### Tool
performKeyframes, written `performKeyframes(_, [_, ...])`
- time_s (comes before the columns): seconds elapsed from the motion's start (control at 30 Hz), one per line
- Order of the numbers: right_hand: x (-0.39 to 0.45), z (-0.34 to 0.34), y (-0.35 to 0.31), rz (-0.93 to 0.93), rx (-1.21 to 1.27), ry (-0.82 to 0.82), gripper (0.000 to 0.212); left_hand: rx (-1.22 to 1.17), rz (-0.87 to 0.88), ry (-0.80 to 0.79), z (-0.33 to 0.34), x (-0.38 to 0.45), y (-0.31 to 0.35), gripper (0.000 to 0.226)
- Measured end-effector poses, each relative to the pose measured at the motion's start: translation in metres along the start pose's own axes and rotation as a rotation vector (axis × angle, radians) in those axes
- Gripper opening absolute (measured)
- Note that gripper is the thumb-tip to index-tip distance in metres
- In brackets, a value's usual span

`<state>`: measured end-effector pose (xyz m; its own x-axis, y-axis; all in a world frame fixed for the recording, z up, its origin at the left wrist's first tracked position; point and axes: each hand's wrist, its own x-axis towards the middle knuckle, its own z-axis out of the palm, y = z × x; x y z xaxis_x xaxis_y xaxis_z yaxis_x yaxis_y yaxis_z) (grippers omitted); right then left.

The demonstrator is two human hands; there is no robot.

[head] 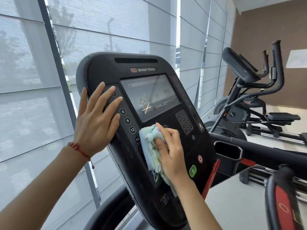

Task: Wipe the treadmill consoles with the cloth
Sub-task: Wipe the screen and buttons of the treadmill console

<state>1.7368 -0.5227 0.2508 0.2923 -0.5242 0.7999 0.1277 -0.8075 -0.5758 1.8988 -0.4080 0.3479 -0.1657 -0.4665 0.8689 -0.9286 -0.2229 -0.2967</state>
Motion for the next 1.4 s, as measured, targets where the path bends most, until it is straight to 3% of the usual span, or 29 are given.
performKeyframes(0.07, [0.014, -0.019, 0.026, 0.122, -0.027, 0.061, 0.055, -0.018, -0.019, 0.006, -0.005, -0.003, 0.007, 0.041])
performKeyframes(0.2, [0.028, -0.056, 0.074, 0.412, -0.060, 0.159, 0.043, -0.057, 0.053, -0.045, -0.006, -0.017, 0.036, 0.044])
performKeyframes(0.3, [0.023, -0.060, 0.081, 0.482, -0.068, 0.202, 0.044, -0.058, 0.114, -0.092, 0.002, -0.023, 0.050, 0.042])
performKeyframes(0.4, [0.008, -0.048, 0.061, 0.448, -0.050, 0.219, 0.043, -0.074, 0.099, -0.086, 0.006, -0.023, 0.049, 0.040])
performKeyframes(0.57, [-0.040, -0.010, 0.005, 0.118, -0.060, 0.089, 0.049, -0.085, 0.110, -0.045, 0.008, -0.023, 0.048, 0.038])
performKeyframes(0.67, [-0.046, -0.006, 0.000, 0.011, -0.043, 0.031, 0.047, -0.072, 0.126, -0.036, 0.009, -0.024, 0.047, 0.037])
performKeyframes(0.73, [-0.037, -0.016, 0.013, 0.039, -0.026, 0.045, 0.048, -0.071, 0.132, -0.031, 0.008, -0.024, 0.047, 0.036])
performKeyframes(0.93, [0.011, -0.065, 0.089, 0.458, -0.096, 0.219, 0.039, -0.089, 0.111, -0.002, 0.010, -0.024, 0.049, 0.036])
performKeyframes(1.07, [0.039, -0.081, 0.124, 0.590, -0.136, 0.292, 0.041, -0.095, 0.092, 0.015, 0.011, -0.025, 0.050, 0.036])
performKeyframes(1.17, [0.071, -0.073, 0.120, 0.602, -0.127, 0.295, 0.042, -0.088, 0.093, 0.012, 0.011, -0.024, 0.051, 0.037])
performKeyframes(1.4, [0.136, -0.049, 0.114, 0.405, -0.123, 0.189, 0.038, -0.084, 0.105, 0.004, 0.009, -0.026, 0.049, 0.038])
